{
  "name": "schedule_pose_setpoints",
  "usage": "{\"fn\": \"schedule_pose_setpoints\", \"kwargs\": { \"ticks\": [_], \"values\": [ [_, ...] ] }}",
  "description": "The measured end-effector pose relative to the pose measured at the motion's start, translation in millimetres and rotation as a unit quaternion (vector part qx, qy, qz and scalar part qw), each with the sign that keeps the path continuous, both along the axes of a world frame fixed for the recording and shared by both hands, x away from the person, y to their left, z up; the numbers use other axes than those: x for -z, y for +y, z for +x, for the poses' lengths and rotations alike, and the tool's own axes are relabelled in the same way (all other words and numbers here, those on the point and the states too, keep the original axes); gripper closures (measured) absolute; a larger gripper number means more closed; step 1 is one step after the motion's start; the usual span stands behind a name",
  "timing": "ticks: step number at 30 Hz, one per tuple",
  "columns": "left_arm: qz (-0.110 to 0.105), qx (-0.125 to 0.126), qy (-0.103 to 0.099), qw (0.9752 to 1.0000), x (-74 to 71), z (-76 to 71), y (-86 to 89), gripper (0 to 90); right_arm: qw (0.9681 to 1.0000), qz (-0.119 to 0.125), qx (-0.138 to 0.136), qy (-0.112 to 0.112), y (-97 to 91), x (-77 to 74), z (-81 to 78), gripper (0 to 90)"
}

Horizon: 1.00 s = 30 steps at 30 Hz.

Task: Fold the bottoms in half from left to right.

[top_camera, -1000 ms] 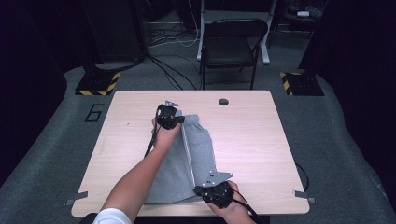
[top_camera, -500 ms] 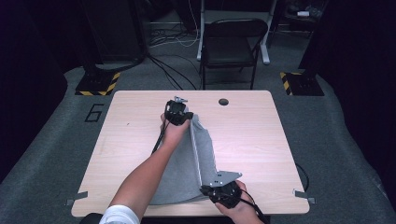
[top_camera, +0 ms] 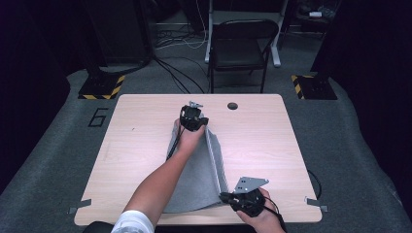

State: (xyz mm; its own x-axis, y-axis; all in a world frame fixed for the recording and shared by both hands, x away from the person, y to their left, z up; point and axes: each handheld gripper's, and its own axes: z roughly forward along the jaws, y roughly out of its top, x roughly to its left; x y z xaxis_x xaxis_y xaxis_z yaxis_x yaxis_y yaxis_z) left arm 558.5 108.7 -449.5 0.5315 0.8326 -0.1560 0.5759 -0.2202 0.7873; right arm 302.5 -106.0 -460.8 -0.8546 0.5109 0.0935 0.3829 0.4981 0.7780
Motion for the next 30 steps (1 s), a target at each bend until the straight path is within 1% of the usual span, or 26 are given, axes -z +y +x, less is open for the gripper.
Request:
{"fn": "schedule_pose_setpoints", "kwargs": {
  "ticks": [2,3,4,5,6,7,8,9,10,11,12,13,14,15,17,18,20,21,22,23,24,26,28,30],
  "values": [
    [0.006,0.003,0.002,1.0,0.5,0.8,-0.8,87.8,1.0,0.0,0.001,-0.004,-2.0,0.2,-0.4,84.9],
    [0.005,-0.001,0.001,1.0,1.3,1.0,-2.3,87.8,1.0,-0.006,0.002,-0.004,-2.9,0.3,-1.3,86.1],
    [0.012,-0.004,-0.003,0.9999,1.7,1.3,-2.5,87.8,0.9999,-0.01,-0.006,-0.002,-3.9,1.0,-1.7,89.9],
    [0.012,-0.005,-0.001,0.9999,2.4,2.2,-1.9,87.8,0.9999,-0.01,-0.01,0.001,-4.1,2.2,-3.2,89.9],
    [0.008,-0.004,0.004,0.9999,3.6,3.5,-1.0,87.8,0.9997,-0.018,-0.015,-0.001,-3.8,4.0,-4.6,89.9],
    [-0.001,-0.004,0.012,0.9999,5.7,4.5,-0.9,87.8,0.9995,-0.028,-0.013,-0.003,-2.6,6.4,-6.7,89.9],
    [-0.009,-0.006,0.018,0.9998,8.3,5.0,-2.2,87.8,0.9988,-0.042,-0.021,-0.012,-2.0,8.8,-6.7,89.6],
    [-0.003,-0.002,0.019,0.9998,9.8,5.0,-2.7,87.8,0.9985,-0.051,-0.012,-0.015,-0.8,10.6,-7.2,86.1],
    [0.0,-0.001,0.017,0.9998,11.4,5.0,-4.6,87.7,0.9987,-0.046,0.004,-0.019,-0.3,12.8,-6.9,83.5],
    [-0.004,-0.004,0.016,0.9999,12.8,4.8,-7.5,87.7,0.999,-0.043,0.012,-0.01,-1.1,13.6,-5.0,81.1],
    [-0.003,-0.004,0.014,0.9999,13.5,4.6,-9.1,87.7,0.9989,-0.037,0.028,-0.008,-1.7,14.8,-3.3,78.1],
    [0.003,0.002,0.015,0.9999,13.7,5.0,-9.5,87.7,0.9985,-0.041,0.038,-0.006,-3.5,16.3,-1.3,75.8],
    [-0.004,-0.002,0.015,0.9999,14.6,5.3,-11.6,87.7,0.9978,-0.037,0.055,-0.004,-4.6,18.7,0.8,74.8],
    [-0.001,-0.001,0.015,0.9999,14.8,5.7,-11.7,87.7,0.9973,-0.035,0.065,0.004,-6.9,21.1,3.8,73.5],
    [-0.003,-0.002,0.017,0.9999,15.5,6.4,-12.0,87.7,0.9955,-0.027,0.088,0.022,-10.6,27.0,10.1,70.1],
    [-0.003,-0.001,0.017,0.9998,15.8,6.8,-11.6,87.7,0.9948,-0.026,0.093,0.031,-11.7,29.5,13.4,69.1],
    [-0.004,0.0,0.018,0.9998,16.1,7.1,-11.2,87.7,0.9935,-0.022,0.103,0.043,-11.9,33.4,18.1,66.8],
    [-0.001,0.002,0.018,0.9998,15.9,7.3,-10.6,87.7,0.993,-0.023,0.108,0.044,-11.0,35.0,19.5,65.1],
    [-0.003,0.002,0.018,0.9998,15.8,7.3,-10.4,87.7,0.9937,-0.027,0.101,0.04,-10.7,36.4,21.3,63.9],
    [-0.003,0.002,0.018,0.9998,15.6,7.2,-10.3,87.7,0.9933,-0.026,0.104,0.042,-8.7,37.5,21.6,63.0],
    [-0.004,0.001,0.018,0.9998,15.3,6.9,-10.4,87.7,0.9934,-0.025,0.104,0.043,-6.7,38.6,22.1,62.4],
    [-0.003,0.001,0.016,0.9999,14.6,6.3,-10.4,87.7,0.9932,-0.029,0.105,0.042,-2.2,40.3,22.7,62.3],
    [0.004,0.006,0.014,0.9999,13.5,5.6,-10.0,87.6,0.9937,-0.042,0.097,0.037,1.4,42.1,24.3,62.7],
    [0.003,0.005,0.012,0.9999,13.0,4.7,-10.3,87.6,0.9929,-0.055,0.099,0.035,4.1,44.9,24.3,63.2]
  ]
}}
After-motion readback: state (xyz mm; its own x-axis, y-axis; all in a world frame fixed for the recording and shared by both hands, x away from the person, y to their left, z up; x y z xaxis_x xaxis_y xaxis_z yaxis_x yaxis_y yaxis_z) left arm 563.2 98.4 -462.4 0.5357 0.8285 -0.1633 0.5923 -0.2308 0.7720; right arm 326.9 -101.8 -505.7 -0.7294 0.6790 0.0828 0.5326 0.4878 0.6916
